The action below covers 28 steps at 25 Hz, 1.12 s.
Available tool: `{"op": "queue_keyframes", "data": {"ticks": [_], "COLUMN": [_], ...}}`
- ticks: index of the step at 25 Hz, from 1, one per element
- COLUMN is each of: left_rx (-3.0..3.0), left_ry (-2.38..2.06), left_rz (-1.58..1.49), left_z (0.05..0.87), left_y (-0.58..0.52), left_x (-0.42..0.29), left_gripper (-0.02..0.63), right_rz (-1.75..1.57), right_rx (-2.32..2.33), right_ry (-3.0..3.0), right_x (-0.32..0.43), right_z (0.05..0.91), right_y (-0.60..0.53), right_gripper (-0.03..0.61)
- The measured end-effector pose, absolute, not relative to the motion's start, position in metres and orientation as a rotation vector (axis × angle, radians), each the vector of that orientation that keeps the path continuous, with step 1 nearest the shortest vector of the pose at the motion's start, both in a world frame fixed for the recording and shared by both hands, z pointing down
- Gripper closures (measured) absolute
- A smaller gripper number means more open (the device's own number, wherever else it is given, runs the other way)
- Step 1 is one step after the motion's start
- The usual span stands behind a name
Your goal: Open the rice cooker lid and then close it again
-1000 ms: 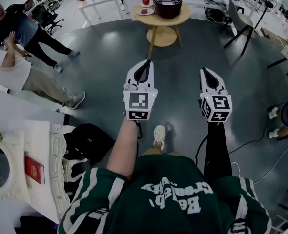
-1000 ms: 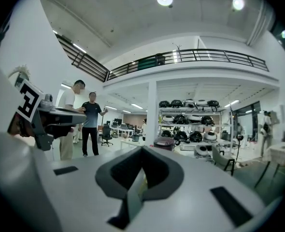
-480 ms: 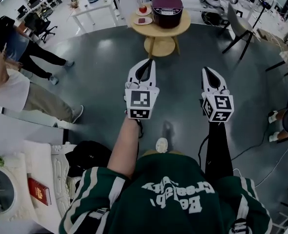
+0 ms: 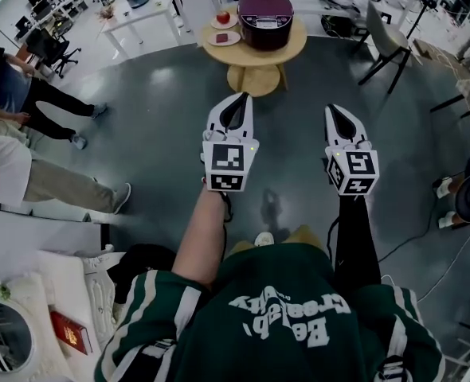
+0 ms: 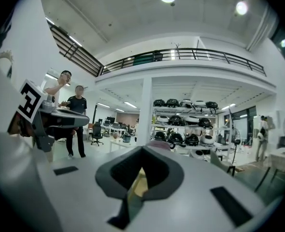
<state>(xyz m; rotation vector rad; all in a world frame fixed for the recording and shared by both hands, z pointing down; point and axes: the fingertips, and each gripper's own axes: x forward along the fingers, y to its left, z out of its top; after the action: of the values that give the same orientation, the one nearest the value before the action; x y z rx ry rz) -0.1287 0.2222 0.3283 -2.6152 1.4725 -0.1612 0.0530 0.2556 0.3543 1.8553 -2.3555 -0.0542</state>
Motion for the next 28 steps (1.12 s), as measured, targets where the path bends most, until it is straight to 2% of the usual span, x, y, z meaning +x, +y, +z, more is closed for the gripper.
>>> {"op": "queue_keyframes", "data": {"ticks": [13, 28], "left_rx": [-2.595, -2.558], "left_ry": [1.504, 1.574], "left_rz": [-0.183, -0.225], "left_z": [0.344, 0.351], "left_y": [0.136, -0.042], "left_x": [-0.114, -0.06], "left_gripper": [0.618, 0.618], "right_rz": [-0.087, -0.103], "right_rx": [1.82, 1.739], "right_ry": [-2.431, -2.568], "right_x": [0.059, 0.098], "right_z": [0.357, 0.355], "right_y": [0.152, -0.042], "right_gripper": [0.574, 0.574]}}
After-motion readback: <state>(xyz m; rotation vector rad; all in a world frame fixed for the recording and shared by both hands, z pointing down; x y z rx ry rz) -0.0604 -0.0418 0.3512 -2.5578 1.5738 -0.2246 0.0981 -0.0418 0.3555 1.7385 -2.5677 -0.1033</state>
